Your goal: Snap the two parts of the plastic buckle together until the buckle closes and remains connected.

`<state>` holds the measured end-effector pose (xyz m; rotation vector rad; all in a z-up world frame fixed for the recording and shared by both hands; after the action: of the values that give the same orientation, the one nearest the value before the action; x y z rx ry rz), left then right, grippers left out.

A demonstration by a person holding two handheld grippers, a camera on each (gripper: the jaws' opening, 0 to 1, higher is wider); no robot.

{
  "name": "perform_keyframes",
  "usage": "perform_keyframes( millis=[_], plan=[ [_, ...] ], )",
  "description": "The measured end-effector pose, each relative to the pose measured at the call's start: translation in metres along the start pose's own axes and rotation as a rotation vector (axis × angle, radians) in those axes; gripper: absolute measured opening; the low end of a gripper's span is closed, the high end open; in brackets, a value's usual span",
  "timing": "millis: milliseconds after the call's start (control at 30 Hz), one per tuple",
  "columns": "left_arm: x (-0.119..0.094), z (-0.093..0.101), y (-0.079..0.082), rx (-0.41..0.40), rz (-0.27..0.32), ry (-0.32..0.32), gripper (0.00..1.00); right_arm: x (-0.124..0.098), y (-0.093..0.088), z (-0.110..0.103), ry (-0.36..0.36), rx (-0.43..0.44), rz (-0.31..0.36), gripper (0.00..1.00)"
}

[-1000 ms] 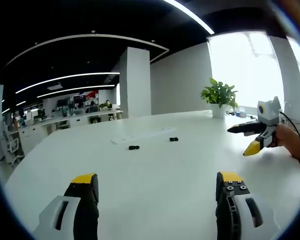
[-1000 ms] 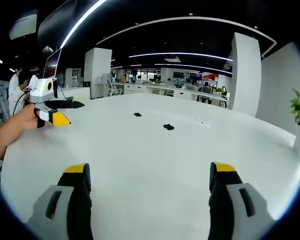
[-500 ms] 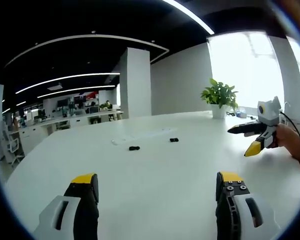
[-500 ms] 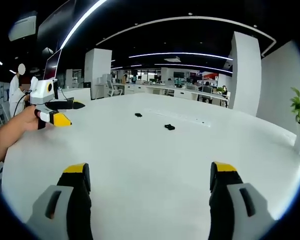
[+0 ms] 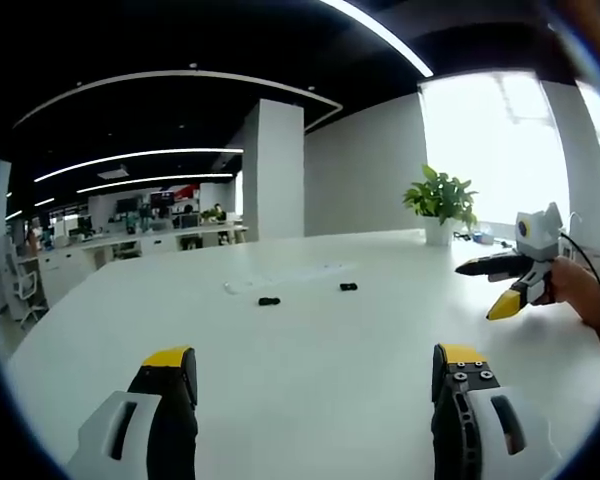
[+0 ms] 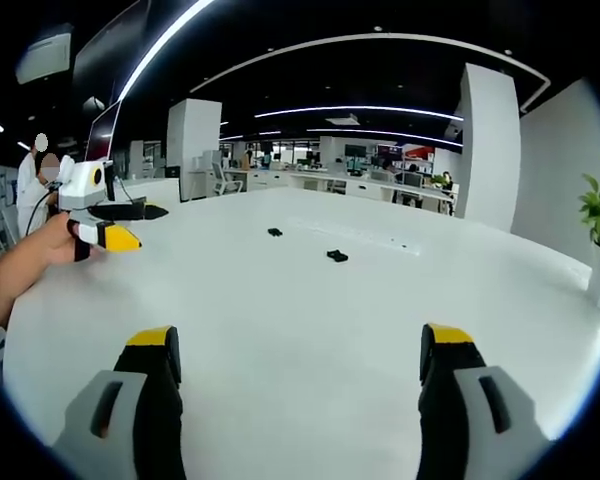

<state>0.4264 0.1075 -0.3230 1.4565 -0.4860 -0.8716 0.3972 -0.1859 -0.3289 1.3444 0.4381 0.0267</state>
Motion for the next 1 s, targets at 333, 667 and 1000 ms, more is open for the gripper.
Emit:
perform_keyframes(
  millis=[333,667,1000],
  plan=[
    [0.000,0.002,0.000,0.001,0.000,-0.008,0.99,0.000,0.001,0.000,0.002,0.002,0.002,1.00],
    [0.004,0.008,-0.003,0.021,-0.020,-0.028,0.99,0.000,0.001,-0.002,0.009,0.009,0.009,1.00],
    [0.005,0.011,-0.002,0.004,-0.029,-0.046,0.99,-0.004,0.006,-0.006,0.009,-0.022,0.008,1.00]
  ],
)
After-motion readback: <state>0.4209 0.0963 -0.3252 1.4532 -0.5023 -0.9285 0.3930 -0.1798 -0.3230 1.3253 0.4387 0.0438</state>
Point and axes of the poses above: the point that each gripper's makers call its tool centre point, and the gripper's own axes: x roughly forward along the fingers, z roughly to its right, y roughly out of its top, the point moved 5 cm from there along -x, roughly backward along the fingers, and after that the axes turned 11 degrees about -y, right-handed, at the moved point
